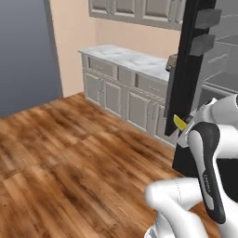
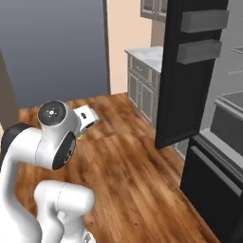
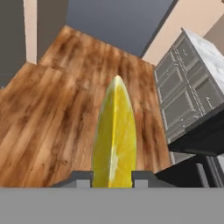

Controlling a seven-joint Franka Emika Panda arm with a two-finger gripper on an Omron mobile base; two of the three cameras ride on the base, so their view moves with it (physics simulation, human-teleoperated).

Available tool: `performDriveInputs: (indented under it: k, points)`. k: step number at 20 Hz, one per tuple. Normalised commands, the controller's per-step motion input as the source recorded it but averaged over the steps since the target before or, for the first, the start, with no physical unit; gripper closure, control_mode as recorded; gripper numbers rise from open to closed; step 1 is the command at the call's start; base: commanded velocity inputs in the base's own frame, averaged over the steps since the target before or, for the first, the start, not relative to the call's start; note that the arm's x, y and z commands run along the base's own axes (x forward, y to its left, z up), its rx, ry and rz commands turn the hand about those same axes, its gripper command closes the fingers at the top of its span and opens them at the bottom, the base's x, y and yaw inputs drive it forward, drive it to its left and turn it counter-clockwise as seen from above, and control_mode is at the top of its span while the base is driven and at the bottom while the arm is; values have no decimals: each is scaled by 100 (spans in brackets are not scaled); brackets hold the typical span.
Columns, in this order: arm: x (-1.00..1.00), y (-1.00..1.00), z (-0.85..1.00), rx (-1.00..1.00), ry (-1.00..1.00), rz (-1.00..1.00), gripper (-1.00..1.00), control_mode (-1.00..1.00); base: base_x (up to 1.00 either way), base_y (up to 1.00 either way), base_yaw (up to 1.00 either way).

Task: Take the cheese, steak, and lemon wedge from the fridge and place them on the plate on the dining counter to create an appetizer plate.

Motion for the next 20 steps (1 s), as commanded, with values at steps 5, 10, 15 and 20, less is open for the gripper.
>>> performDriveInputs:
  k: [5,10,15,20]
  points:
    - [0,0,0,0,0,0,100,100,-100,-49,63]
    - [0,0,0,0,0,0,100,100,-100,-64,61]
    - [0,0,0,0,0,0,100,100,-96,-100,64]
    - [0,0,0,0,0,0,100,100,-80,-100,71]
